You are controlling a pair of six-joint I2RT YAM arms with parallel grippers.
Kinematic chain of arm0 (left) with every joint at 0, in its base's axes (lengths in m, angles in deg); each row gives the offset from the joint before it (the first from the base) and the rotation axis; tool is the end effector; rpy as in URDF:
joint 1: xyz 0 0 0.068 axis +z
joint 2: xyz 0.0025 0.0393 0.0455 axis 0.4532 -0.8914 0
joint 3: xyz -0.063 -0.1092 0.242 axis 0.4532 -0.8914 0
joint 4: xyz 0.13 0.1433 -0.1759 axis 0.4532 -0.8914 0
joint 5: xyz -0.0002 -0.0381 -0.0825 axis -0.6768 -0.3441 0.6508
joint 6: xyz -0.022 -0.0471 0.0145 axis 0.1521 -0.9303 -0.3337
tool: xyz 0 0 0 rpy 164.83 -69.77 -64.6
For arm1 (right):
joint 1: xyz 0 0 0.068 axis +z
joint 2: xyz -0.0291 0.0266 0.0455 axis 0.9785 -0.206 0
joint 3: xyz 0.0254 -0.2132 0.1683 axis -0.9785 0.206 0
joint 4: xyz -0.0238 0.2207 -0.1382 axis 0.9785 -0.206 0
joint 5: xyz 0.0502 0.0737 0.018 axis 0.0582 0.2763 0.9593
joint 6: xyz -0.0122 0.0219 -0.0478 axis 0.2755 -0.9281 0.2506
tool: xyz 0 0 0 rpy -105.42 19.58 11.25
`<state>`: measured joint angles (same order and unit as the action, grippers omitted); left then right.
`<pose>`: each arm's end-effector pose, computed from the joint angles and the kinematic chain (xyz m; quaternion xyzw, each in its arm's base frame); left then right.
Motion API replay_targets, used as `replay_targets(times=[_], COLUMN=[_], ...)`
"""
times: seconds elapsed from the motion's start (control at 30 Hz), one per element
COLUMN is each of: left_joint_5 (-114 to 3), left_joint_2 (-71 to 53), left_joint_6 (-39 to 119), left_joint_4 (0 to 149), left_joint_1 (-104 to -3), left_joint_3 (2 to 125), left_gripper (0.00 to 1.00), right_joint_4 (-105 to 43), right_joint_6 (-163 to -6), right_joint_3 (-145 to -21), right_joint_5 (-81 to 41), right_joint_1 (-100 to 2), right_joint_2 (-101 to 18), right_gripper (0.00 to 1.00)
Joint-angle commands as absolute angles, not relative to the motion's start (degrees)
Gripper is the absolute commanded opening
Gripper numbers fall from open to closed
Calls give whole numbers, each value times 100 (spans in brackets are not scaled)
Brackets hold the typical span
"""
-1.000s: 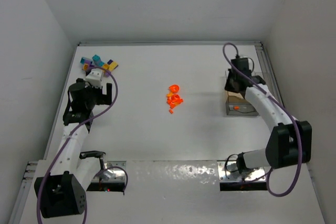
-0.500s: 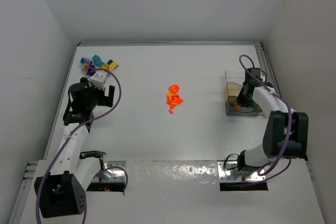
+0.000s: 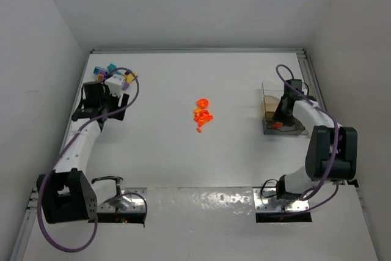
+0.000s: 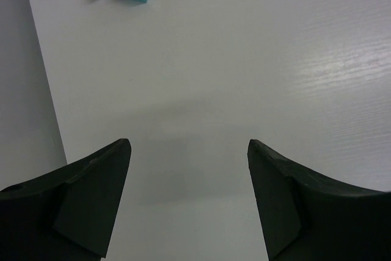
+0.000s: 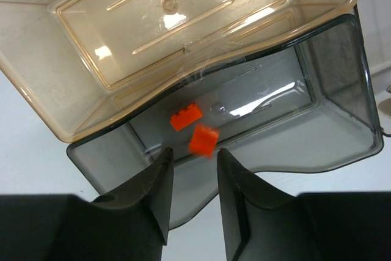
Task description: Sort the legos into containers by color
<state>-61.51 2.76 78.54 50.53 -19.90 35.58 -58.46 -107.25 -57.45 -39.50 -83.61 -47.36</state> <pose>0.2339 0.0275 0.2513 0.1641 0.8975 0.1002 0.3968 0.2825 -0.0347 0.1795 0.3159 0.9179 -0.0546 0.2339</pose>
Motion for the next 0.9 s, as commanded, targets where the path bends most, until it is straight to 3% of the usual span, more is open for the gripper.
replay_targets(times=[0.0, 0.23, 0.47, 0.63, 0.73, 0.87], left_joint_5=[-5849, -5408, -5942, -6761, -6701, -6936], left_joint_2=[-72, -1662, -2059, -2839, -3183, -2974], left_joint_6=[7681, 6900, 6301, 5819, 5511, 5483], left_joint_4=[4226, 3081, 3371, 3072, 2817, 3088], left_joint_1=[-2071, -2036, -1939, -1781, -1588, -1526], left_joint_3=[4304, 5605, 6439, 7125, 7372, 7136], left_gripper=[75, 65, 71, 71, 64, 64], right_joint_4=[-5748, -5765, -5801, -5660, -5800, -5695], right_joint_6=[-10604, -10419, -9576, -8653, -8783, -9223], right_joint_3=[-5889, -5986, -6434, -6977, -7390, -7769], right_joint_5=[-4062, -4133, -4281, -4897, -4425, -4168], right_joint_1=[-8373, -8373, -8119, -6839, -6206, -5527], right_joint_2=[-4706, -4619, -4232, -3994, -4362, -4960], right_gripper=[37, 48, 53, 54, 54, 54])
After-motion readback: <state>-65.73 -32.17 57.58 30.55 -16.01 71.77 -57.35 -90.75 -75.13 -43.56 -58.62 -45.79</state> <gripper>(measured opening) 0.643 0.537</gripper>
